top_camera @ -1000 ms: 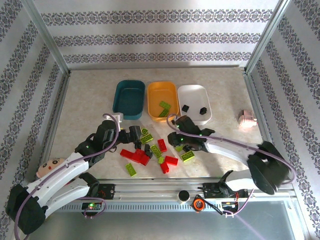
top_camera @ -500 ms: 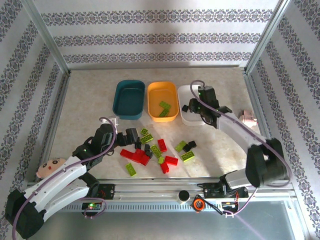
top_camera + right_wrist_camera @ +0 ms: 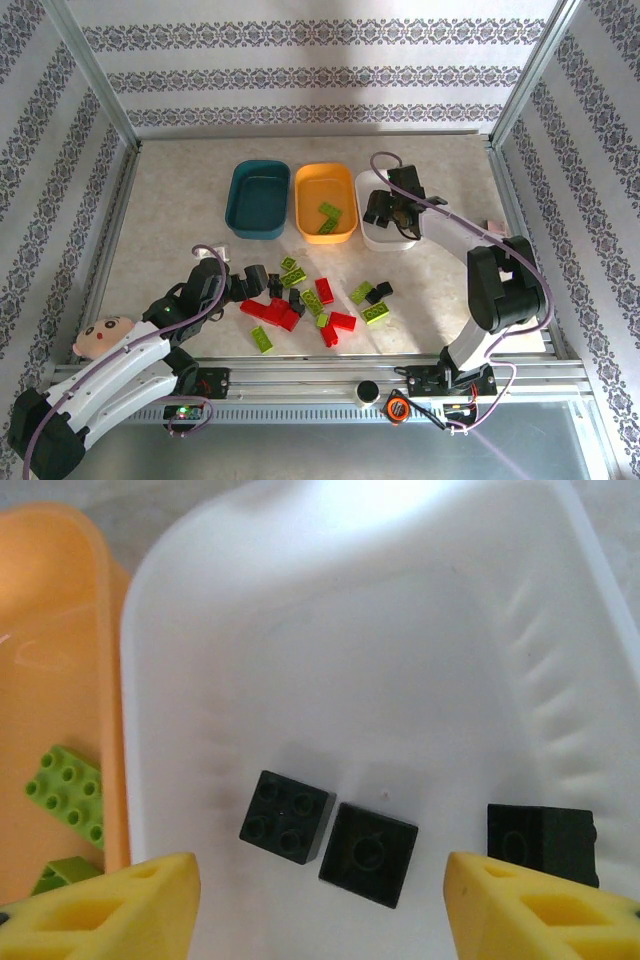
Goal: Sort the legos into containers by color
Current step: Place the lego in the container, then pick up the lego from the bottom-center of the table.
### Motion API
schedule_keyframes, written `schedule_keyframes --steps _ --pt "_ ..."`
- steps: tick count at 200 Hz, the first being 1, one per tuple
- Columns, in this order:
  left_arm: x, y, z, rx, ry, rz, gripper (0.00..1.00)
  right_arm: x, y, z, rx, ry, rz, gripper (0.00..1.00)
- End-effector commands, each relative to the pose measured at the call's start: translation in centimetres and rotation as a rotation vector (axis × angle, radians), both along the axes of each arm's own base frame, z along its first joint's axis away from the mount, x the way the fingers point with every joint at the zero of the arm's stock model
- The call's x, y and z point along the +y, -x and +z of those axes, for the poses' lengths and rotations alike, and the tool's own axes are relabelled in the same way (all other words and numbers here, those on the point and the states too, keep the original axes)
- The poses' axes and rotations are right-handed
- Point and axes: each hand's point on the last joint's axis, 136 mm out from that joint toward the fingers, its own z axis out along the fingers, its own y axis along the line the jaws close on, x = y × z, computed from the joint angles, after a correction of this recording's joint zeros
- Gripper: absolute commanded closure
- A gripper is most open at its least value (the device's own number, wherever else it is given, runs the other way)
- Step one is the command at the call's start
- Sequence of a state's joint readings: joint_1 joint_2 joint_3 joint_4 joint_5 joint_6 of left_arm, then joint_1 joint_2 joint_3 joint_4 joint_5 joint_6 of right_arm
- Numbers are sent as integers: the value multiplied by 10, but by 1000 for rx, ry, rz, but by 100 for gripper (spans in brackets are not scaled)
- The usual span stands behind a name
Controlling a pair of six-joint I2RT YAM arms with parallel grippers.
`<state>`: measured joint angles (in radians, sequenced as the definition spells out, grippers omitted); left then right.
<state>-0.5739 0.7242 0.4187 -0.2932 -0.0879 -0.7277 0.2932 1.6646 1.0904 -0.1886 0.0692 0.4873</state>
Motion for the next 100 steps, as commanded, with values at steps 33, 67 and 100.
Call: schedule_keyframes --steps 33,67,100 --pt "7 0 2 -14 0 33 0 70 68 35 -85 -41 252 27" --pt "9 1 6 -45 6 38 0 120 130 3 1 -25 431 25" --pt "13 3 8 -72 27 54 0 146 162 -36 89 26 480 27"
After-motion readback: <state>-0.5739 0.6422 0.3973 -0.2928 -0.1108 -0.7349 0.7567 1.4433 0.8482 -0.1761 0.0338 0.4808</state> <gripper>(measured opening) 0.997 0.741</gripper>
